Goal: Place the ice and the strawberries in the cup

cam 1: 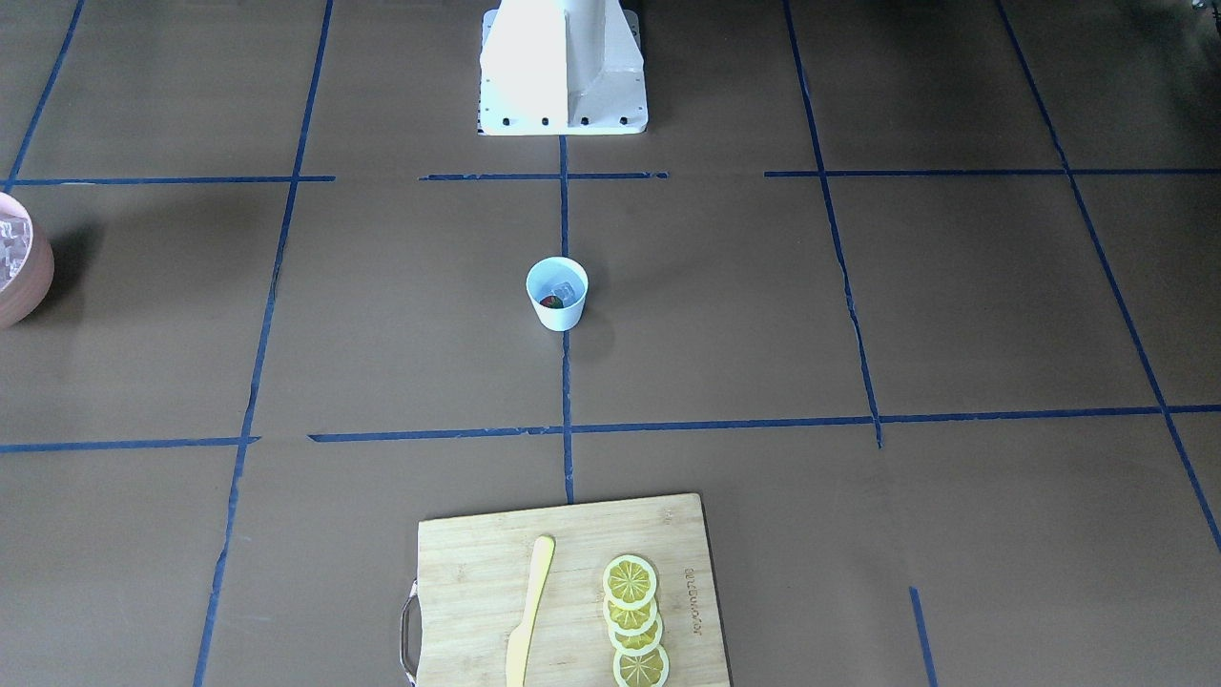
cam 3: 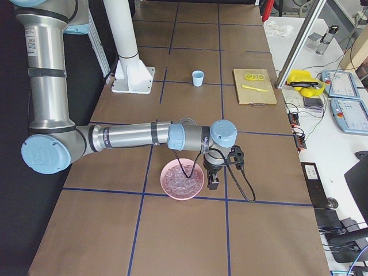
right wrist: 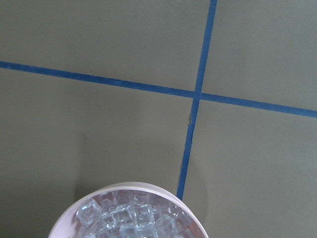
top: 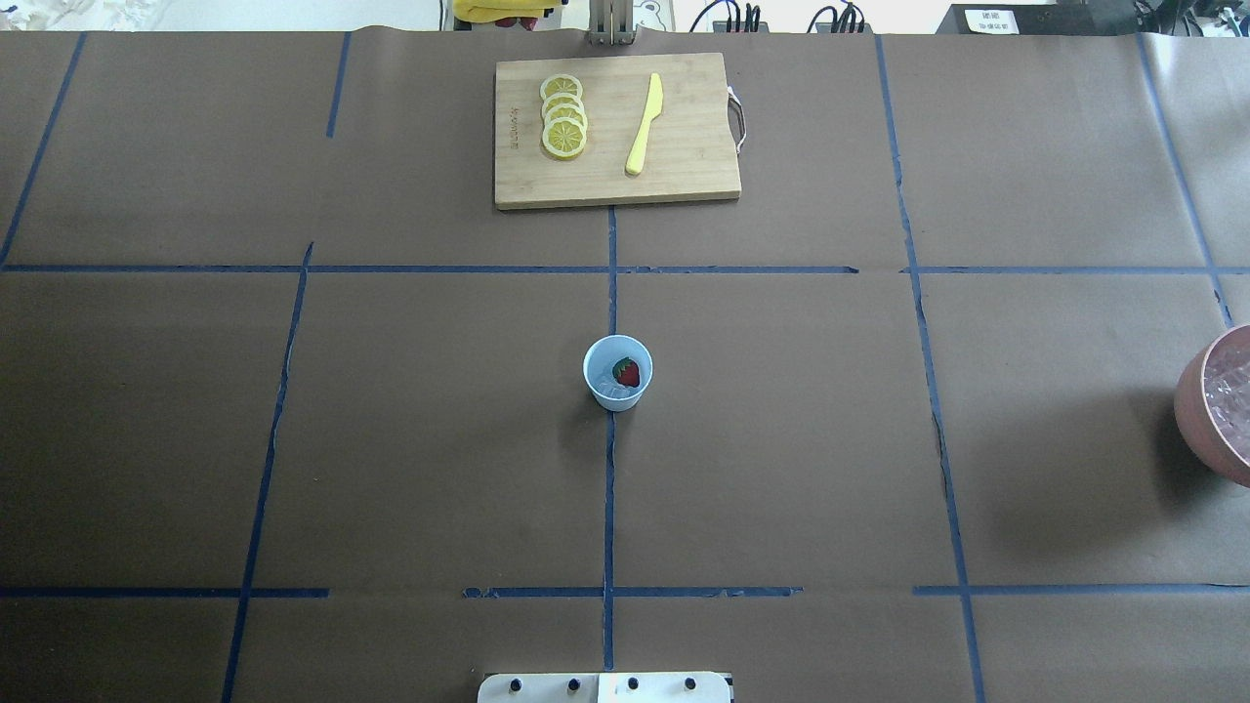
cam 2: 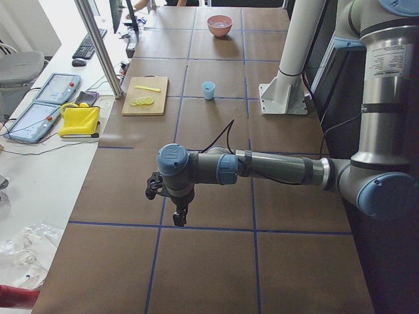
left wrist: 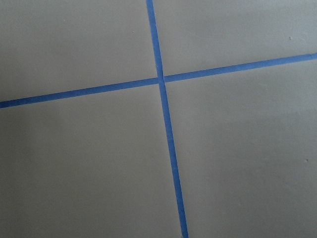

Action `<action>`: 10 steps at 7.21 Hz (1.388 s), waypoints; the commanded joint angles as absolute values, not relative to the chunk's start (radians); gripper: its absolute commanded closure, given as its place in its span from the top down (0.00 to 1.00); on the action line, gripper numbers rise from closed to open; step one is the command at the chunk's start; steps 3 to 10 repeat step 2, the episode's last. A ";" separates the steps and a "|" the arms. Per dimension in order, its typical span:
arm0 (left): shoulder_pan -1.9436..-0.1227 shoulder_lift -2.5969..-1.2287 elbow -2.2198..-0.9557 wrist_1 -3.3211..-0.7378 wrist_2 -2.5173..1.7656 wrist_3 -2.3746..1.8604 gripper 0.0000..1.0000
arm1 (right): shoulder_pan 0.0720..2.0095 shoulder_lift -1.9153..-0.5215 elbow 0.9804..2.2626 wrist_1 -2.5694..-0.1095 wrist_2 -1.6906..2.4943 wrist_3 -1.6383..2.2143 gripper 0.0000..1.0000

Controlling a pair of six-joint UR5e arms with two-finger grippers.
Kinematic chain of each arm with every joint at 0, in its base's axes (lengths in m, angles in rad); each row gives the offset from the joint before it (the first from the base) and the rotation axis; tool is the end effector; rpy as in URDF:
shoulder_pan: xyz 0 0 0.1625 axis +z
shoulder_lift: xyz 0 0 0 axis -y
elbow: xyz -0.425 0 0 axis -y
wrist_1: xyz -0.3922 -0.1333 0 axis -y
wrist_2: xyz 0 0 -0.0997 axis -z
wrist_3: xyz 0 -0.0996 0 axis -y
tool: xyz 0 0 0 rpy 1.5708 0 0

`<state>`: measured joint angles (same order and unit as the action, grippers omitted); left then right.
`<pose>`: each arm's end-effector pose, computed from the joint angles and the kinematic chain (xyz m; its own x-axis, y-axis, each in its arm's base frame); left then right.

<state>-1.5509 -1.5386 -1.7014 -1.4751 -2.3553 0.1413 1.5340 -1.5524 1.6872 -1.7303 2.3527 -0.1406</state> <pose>-0.0534 -0.4777 0.6190 0.6977 0.1566 -0.6990 -0.1193 0.9876 0.1022 0.0449 -0.4964 0.6078 0.6976 -0.1486 0.7009 0.1359 0.9879 0.0743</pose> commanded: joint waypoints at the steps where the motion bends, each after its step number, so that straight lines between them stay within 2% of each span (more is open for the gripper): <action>1: -1.551 -1.539 -1.701 -1.476 -2.355 0.143 1.00 | 1.534 -1.552 1.687 -1.730 2.353 -0.141 1.00; 10: -1.551 -1.540 -1.703 -1.474 -2.353 0.141 1.00 | 1.534 -1.552 1.686 -1.730 2.352 -0.141 1.00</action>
